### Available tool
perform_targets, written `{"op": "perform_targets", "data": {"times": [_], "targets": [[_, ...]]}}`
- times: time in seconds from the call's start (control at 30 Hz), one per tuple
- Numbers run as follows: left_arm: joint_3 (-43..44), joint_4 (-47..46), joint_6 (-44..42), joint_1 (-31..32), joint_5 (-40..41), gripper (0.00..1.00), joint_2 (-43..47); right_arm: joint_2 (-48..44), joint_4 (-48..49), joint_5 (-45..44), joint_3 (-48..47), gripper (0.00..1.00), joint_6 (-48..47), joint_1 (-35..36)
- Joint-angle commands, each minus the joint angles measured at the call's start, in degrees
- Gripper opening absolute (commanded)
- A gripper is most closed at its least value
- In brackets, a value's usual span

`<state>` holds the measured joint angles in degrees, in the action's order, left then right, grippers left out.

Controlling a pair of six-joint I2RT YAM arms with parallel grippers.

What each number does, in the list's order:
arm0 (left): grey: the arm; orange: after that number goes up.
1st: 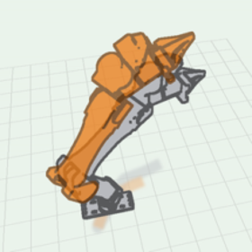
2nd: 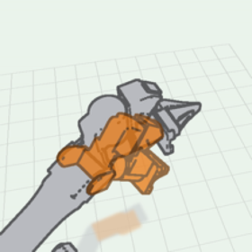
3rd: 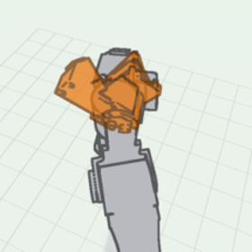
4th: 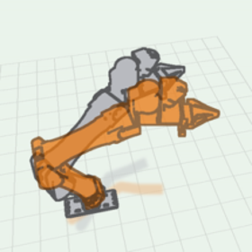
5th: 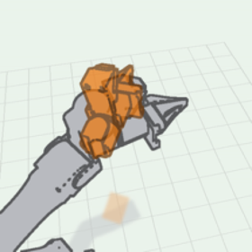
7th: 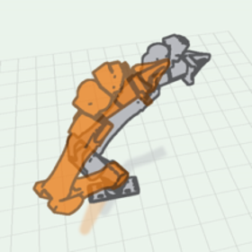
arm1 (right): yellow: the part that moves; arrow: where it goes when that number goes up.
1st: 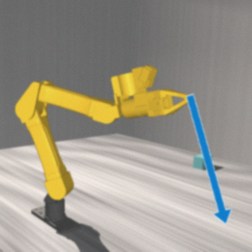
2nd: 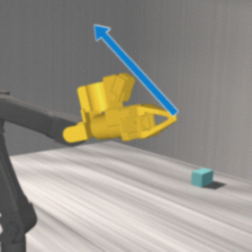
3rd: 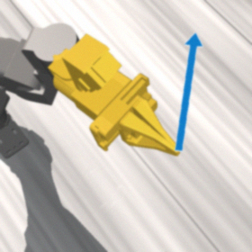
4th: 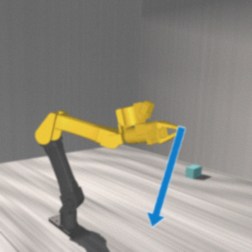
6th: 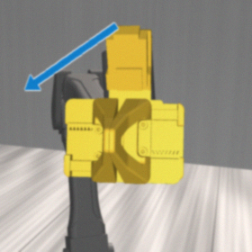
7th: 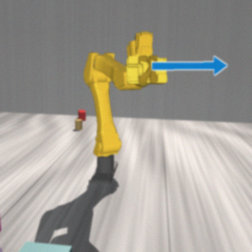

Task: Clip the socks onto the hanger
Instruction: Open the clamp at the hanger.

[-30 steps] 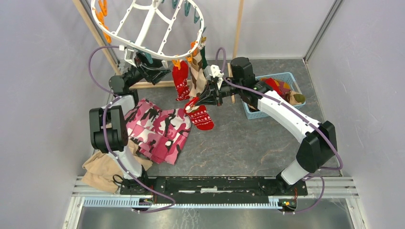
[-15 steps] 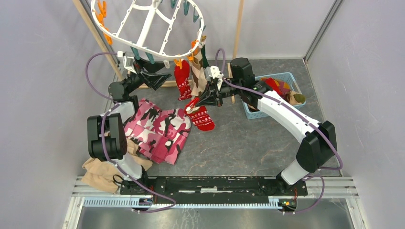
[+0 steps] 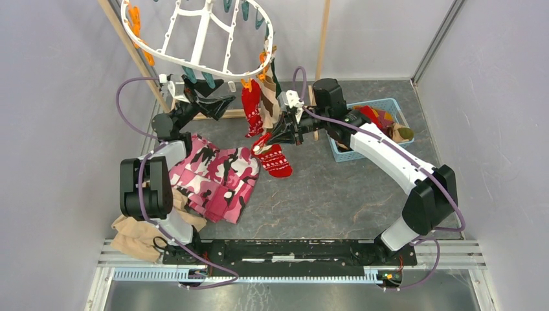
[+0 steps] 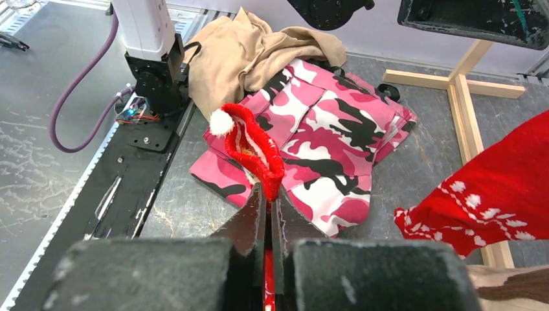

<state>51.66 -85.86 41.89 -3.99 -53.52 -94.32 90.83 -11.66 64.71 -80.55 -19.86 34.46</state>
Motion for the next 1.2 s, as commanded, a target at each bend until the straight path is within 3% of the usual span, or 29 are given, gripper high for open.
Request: {"op": "perform_targets", "data": {"times": [0.0, 0.27, 0.73, 1.17], "targets": [[0.56, -13.65, -4.72, 0.64, 3.2, 0.93, 2.38, -2.49, 0.15, 1.21, -1.15, 0.01, -1.59, -0.3], [-4.83, -13.65, -9.89, 1.77, 7.25, 0.96, 5.42, -2.62, 0.15, 1.47, -0.92, 0.01, -1.59, -0.7], [-3.9, -13.68, -16.81, 7.66, 15.31, 1.0, 3.23, -2.67, 0.06, 1.83, -0.57, 0.01, -1.98, -1.17], [1.49, -13.63, -11.74, 9.32, 15.58, 0.95, -1.01, -2.54, -0.03, 2.07, -0.76, 0.02, -2.15, -1.69]]}}
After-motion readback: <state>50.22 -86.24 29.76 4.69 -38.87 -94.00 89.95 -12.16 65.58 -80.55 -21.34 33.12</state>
